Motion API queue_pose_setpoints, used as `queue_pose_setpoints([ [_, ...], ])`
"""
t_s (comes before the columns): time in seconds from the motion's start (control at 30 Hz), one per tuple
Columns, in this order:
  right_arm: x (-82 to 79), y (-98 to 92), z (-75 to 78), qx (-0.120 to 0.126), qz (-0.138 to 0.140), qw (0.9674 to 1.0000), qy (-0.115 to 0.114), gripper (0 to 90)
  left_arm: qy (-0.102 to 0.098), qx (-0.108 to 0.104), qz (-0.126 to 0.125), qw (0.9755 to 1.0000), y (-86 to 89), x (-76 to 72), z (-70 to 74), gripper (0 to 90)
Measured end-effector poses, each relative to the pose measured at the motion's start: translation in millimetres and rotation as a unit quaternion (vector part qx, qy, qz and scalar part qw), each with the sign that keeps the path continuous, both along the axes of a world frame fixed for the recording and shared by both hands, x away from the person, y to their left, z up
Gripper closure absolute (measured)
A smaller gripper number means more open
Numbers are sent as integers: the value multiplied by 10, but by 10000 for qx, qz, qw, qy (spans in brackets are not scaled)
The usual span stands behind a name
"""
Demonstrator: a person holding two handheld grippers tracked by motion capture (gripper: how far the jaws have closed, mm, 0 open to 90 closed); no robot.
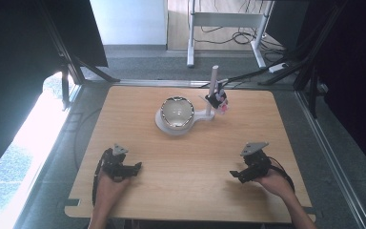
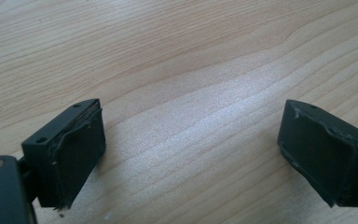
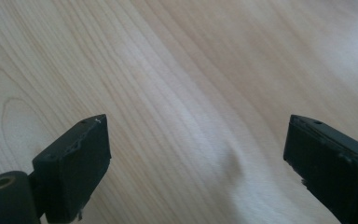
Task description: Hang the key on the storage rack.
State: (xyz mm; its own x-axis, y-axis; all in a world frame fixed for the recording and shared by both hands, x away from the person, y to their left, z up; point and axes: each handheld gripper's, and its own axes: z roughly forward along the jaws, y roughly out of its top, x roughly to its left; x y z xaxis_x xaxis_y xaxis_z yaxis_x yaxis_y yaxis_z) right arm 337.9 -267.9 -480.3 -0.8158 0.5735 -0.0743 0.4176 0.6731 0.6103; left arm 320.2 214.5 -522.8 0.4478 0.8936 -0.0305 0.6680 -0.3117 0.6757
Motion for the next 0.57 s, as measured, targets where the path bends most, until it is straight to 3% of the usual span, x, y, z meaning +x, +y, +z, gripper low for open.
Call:
queue_pose_setpoints([
  [0.2, -85, 34, -277, 204, -44, 9998, 79, 73, -5, 4, 7, 10000, 0, -2, 0, 75],
  [0.3, -121, 5, -365, 605, -142, 9981, 57, 59, -6, 4, 9, 10000, 0, -3, 0, 76],
  [0.37, -144, -12, -391, 729, -200, 9971, -41, 53, -7, 4, 8, 10000, -1, -3, 0, 76],
  [0.57, -159, -20, -403, 741, -303, 9968, -83, 39, -5, 3, 10, 10000, -2, -4, -1, 76],
])
